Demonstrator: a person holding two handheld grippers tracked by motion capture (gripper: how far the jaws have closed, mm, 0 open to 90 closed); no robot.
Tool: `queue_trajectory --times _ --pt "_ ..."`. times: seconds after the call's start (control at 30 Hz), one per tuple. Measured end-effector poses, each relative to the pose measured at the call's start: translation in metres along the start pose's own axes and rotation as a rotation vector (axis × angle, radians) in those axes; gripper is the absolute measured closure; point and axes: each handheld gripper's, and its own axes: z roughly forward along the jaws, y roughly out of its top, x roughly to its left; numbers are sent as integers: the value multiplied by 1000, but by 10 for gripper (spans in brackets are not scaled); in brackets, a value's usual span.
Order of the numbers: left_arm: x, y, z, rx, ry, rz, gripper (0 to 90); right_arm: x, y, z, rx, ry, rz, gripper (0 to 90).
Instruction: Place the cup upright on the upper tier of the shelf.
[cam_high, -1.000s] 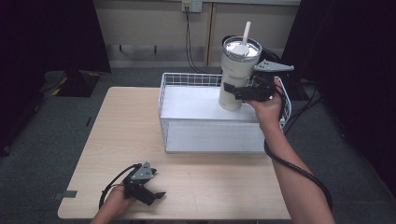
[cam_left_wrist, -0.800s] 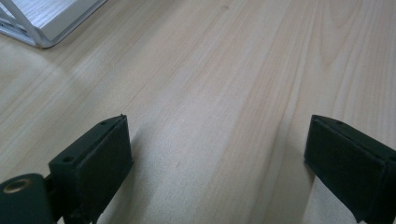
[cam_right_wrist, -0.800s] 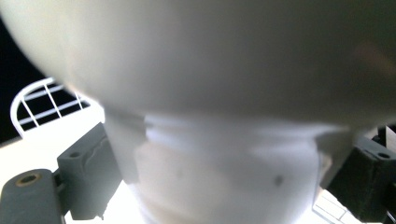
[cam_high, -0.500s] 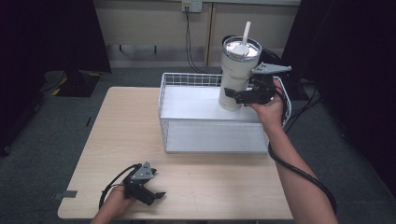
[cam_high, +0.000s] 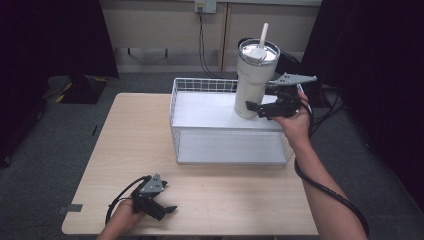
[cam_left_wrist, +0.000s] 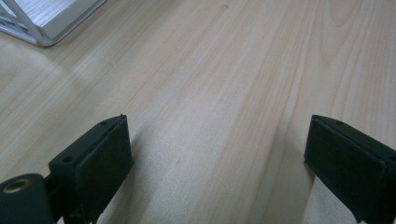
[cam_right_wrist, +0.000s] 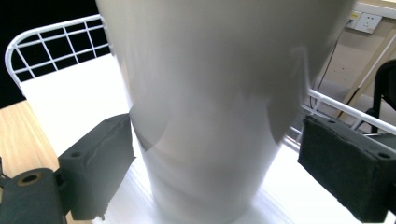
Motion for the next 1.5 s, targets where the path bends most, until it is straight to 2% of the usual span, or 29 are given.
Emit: queue_trajectory --times 0.23,0.37,0.57,0.73,1.13,1.5 --pt "0 0 0 1 -1 1 65 3 1 -13 1 4 -15 98" --pt "0 0 0 1 -1 1 64 6 1 -21 -17 14 -6 98" --pt "1 0 -1 11 2 12 64 15 0 -29 -11 41 -26 96" --pt "0 0 0 5 1 4 62 22 -2 -36 -14 60 -34 96" --pt "0 0 0 3 -1 0 59 35 -6 -51 -29 81 -51 97" --pt "0 0 0 4 -2 1 59 47 -21 -66 -35 133 -46 98"
